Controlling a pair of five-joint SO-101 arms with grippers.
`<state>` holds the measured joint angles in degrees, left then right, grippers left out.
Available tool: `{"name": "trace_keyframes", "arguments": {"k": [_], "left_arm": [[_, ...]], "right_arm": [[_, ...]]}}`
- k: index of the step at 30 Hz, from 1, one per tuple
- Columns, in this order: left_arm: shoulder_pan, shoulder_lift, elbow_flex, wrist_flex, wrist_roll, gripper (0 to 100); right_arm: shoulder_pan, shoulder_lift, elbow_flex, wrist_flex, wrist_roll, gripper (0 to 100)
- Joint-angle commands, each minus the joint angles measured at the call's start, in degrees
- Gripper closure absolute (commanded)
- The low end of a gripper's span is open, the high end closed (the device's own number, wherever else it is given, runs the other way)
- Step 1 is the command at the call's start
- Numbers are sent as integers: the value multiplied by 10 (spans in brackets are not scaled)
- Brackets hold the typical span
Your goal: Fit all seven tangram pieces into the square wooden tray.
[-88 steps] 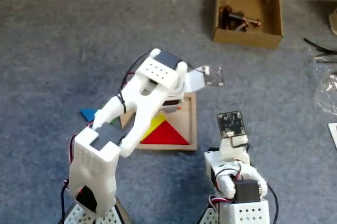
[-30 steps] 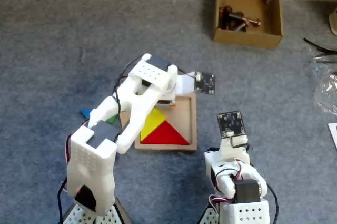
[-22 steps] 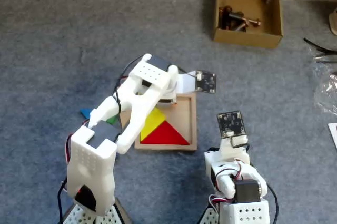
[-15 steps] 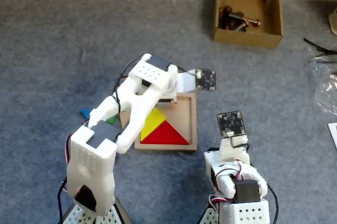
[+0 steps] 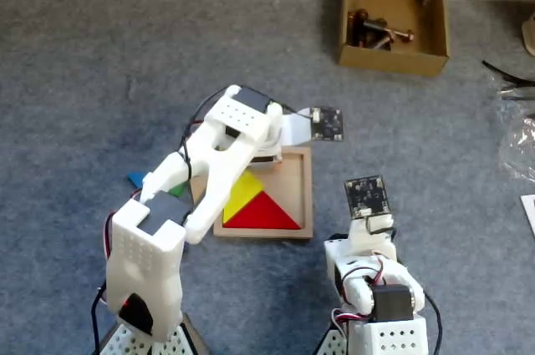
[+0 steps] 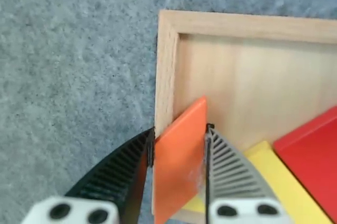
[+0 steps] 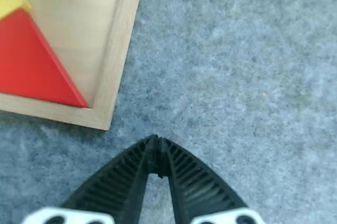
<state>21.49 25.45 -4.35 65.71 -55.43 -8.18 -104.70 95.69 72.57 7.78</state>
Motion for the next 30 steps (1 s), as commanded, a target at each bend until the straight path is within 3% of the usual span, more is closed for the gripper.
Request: {"name": "trace_keyframes", "arguments": {"k": [1,30], "left_arm": [[-7,-11,-7,-3,3,932],[16,-11,-7,20,-20,937]], "right_arm": [[-6,-5,67,-10,-4,993],[-6,-5,67,-10,-4,993]]}}
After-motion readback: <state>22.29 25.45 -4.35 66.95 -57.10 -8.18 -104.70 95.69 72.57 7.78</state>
